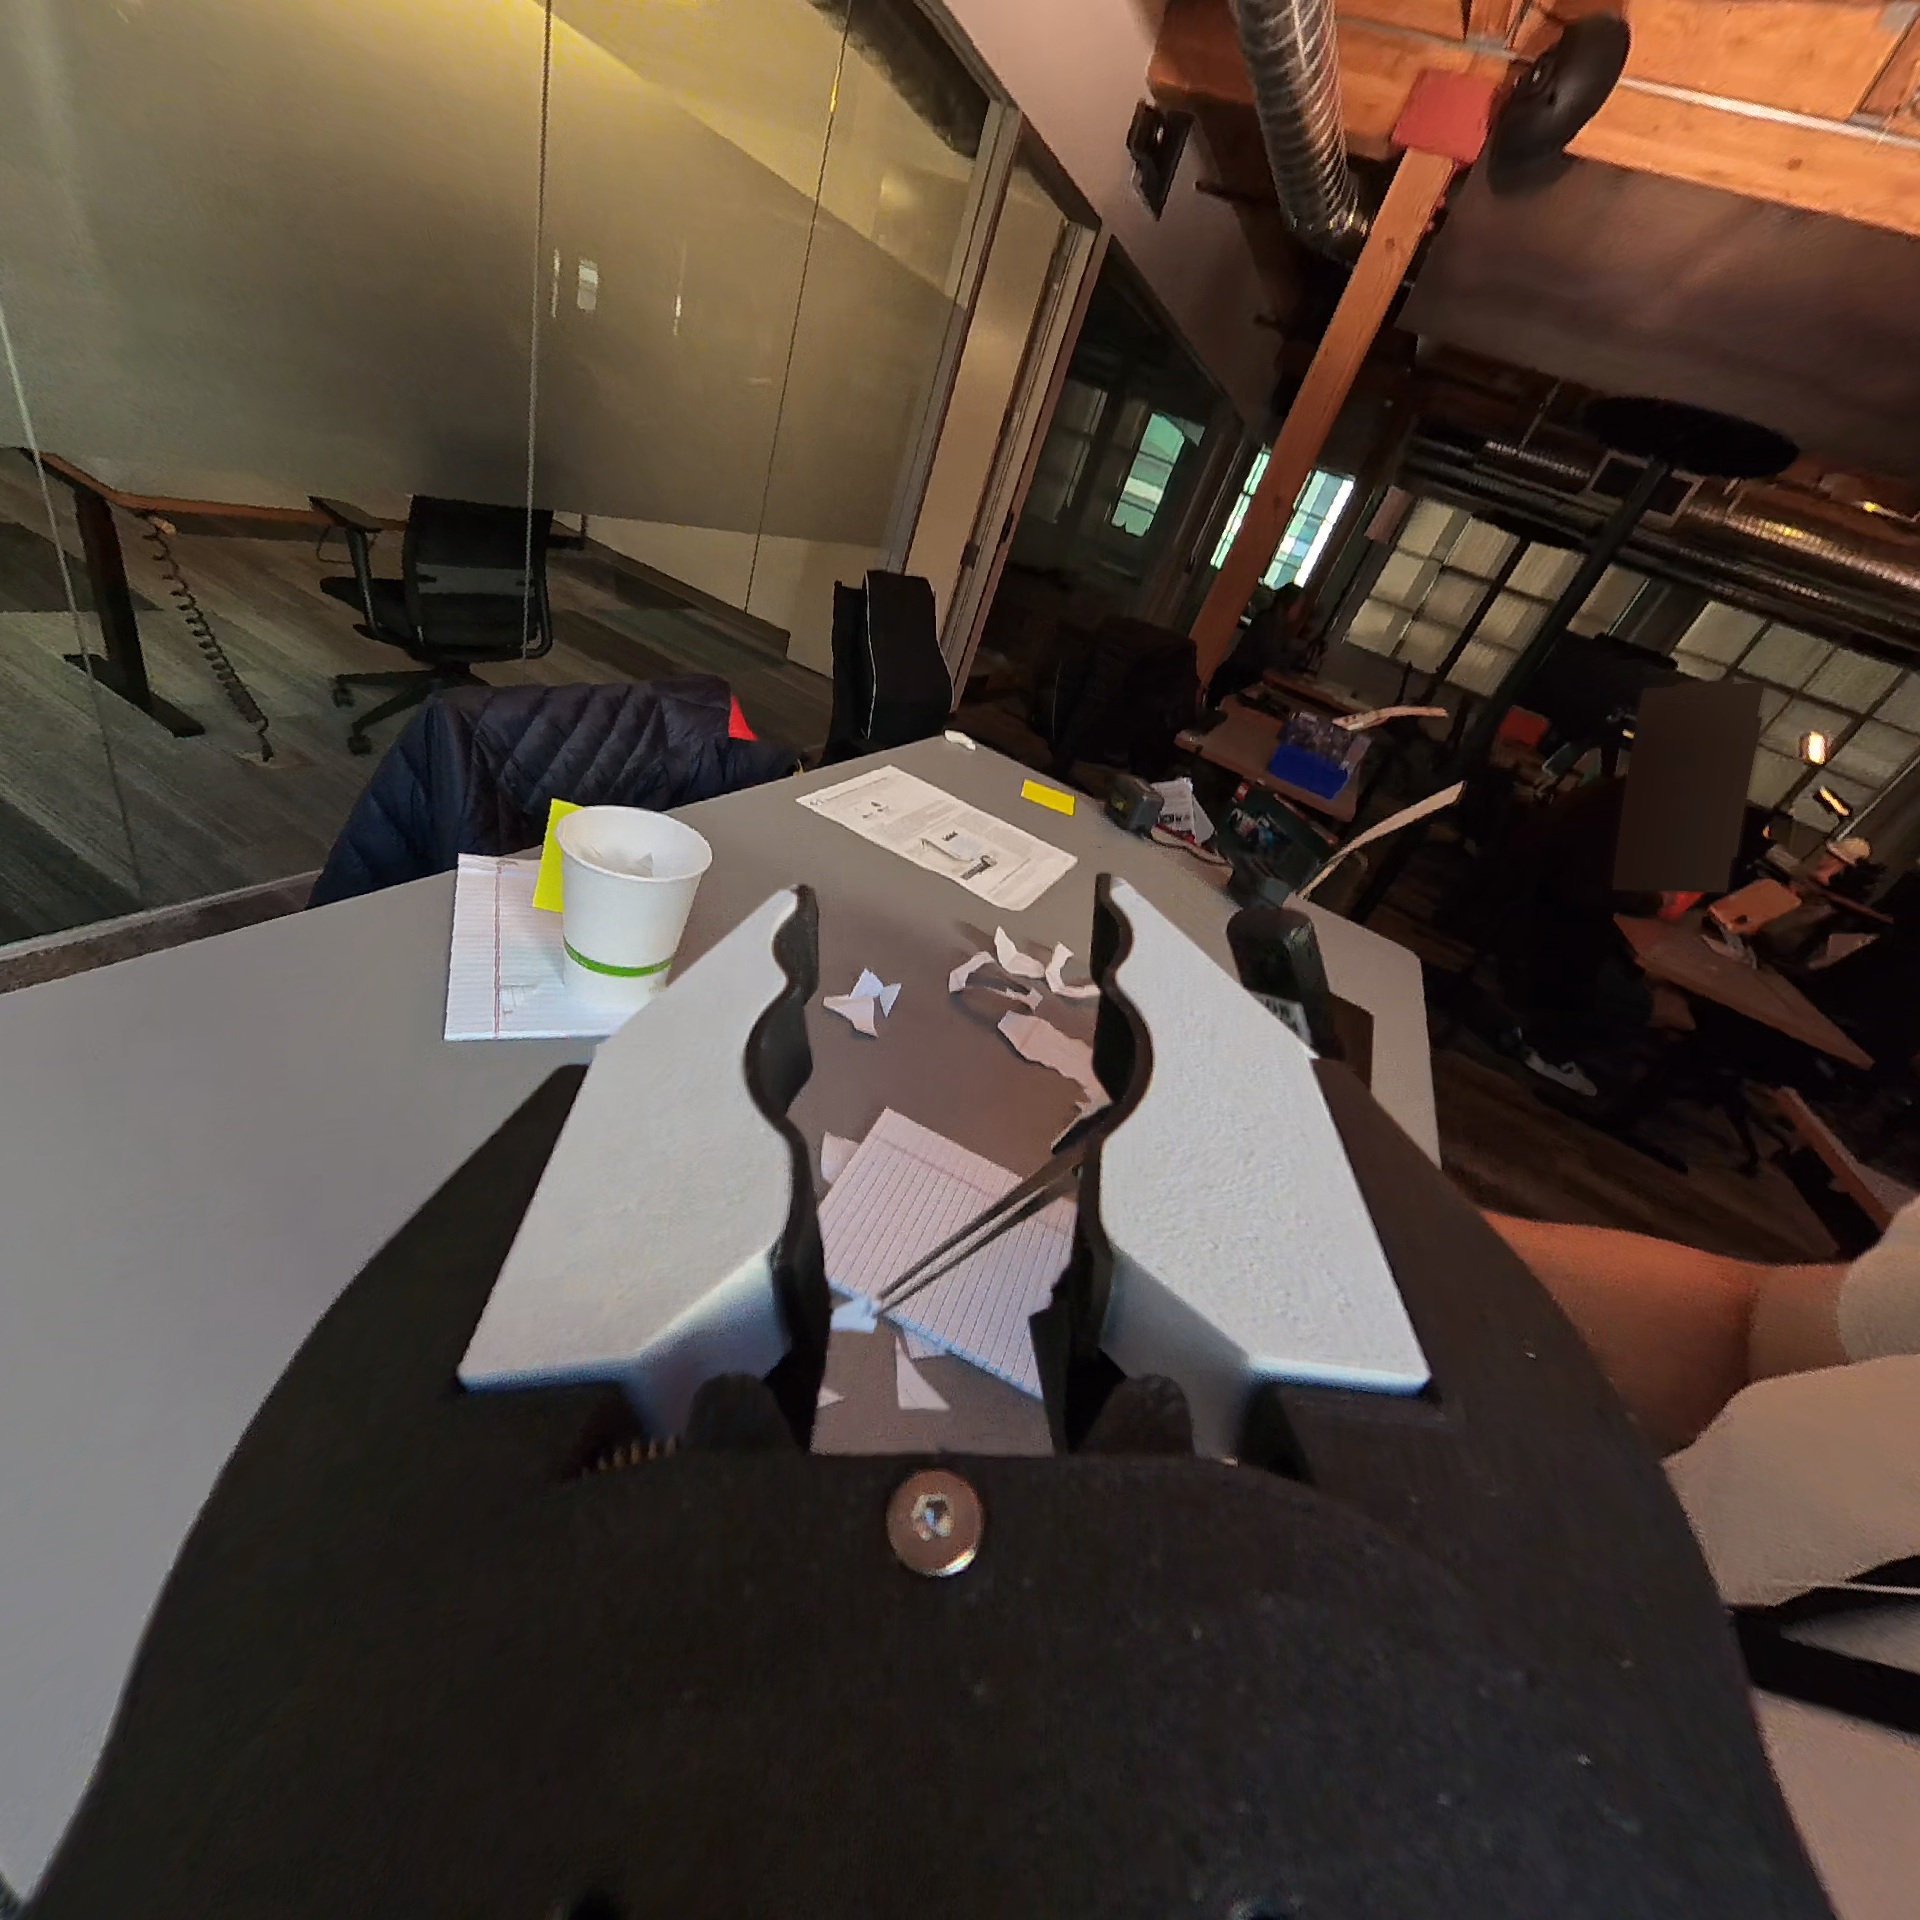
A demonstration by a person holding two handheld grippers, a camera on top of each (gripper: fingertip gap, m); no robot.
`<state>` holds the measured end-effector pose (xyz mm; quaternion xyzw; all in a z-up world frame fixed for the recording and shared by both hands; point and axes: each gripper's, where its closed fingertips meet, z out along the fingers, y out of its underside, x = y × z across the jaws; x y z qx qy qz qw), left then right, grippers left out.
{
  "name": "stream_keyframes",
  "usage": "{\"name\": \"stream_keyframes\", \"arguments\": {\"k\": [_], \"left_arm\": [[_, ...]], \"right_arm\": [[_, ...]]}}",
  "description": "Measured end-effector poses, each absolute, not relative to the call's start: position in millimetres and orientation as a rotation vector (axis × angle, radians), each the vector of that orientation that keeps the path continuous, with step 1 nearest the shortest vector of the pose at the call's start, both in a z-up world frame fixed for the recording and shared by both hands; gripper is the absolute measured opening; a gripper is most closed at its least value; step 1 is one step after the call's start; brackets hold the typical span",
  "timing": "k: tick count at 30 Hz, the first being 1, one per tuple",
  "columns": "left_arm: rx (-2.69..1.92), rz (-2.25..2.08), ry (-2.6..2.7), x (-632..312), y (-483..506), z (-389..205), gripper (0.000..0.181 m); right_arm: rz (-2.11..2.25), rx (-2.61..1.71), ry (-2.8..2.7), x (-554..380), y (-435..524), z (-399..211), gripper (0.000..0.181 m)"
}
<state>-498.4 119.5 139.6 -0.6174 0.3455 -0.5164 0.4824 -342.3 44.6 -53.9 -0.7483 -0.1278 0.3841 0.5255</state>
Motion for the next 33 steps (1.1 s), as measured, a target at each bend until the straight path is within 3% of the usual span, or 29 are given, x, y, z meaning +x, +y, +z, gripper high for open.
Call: {"name": "stream_keyframes", "arguments": {"k": [9, 18, 23, 33], "left_arm": [[-1.669, -1.125, 1.243, -464, 124, 55, 0.053], [-1.496, -1.545, 1.335, -421, 102, 53, 0.049], [-1.523, -1.553, 1.523, -412, 84, 23, 0.037], [-1.703, -1.352, 1.54, -424, 95, 4, 0.044]], "right_arm": [[1.096, -1.63, -0.144, -295, 53, -1, 0.013], [1.238, -1.499, -0.211, -301, 37, 41, 0.013], [1.155, -1.579, -0.227, -300, 37, 24, 0.012], [0.856, -1.835, -0.562, -297, -14, -34, 0.017]]}}
